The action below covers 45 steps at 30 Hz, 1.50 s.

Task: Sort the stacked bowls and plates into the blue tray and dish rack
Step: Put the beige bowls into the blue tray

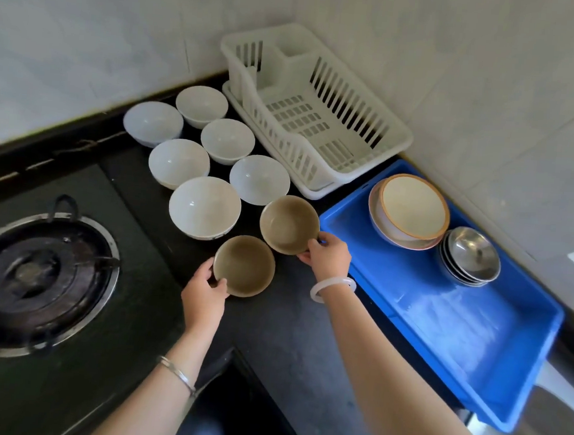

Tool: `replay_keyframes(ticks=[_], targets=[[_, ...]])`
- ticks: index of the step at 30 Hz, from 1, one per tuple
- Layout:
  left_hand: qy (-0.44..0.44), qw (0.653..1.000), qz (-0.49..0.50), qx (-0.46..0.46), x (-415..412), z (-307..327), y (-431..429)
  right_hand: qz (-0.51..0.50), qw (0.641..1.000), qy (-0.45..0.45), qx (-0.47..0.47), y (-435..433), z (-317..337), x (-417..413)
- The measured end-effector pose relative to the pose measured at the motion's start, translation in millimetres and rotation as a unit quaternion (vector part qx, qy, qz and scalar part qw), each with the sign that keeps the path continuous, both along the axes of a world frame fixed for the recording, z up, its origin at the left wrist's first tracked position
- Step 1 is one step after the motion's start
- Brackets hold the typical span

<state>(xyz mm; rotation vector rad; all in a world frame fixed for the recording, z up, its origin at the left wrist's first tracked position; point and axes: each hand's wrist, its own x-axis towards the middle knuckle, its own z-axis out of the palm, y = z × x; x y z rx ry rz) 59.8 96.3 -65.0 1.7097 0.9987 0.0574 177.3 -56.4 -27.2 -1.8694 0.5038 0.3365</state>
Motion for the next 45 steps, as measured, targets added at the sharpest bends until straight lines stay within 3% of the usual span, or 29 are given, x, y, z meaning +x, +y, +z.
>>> replay_keyframes(ticks=[8, 13, 26, 31, 37, 45], targets=[[-0.033, 0.992, 0.008, -0.124, 5.9, -5.0, 1.6, 0.138, 0.989, 0.013, -0.054, 7.4, 16.4, -20.1], [-0.036, 0.984, 0.065, -0.165, 7.2, -7.0, 5.2, 0.190, 0.976, 0.022, -0.109, 15.4, 13.0, -31.3], [0.013, 0.994, 0.005, -0.106, 11.6, -11.3, 9.1, 0.205, 0.966, 0.045, -0.152, 13.9, -9.9, -37.6], [0.012, 0.993, -0.005, -0.121, 14.8, -2.7, 7.4, 0.166, 0.976, 0.138, -0.002, 9.9, -14.3, -38.2], [-0.033, 0.985, -0.065, -0.154, 33.4, 29.4, -10.4, 0.089, 0.994, 0.065, 0.017, -18.9, -1.3, -42.6], [-0.061, 0.955, -0.202, -0.210, 76.8, 77.5, -90.4, -0.103, 0.992, -0.012, 0.079, -109.4, 30.0, -52.1]])
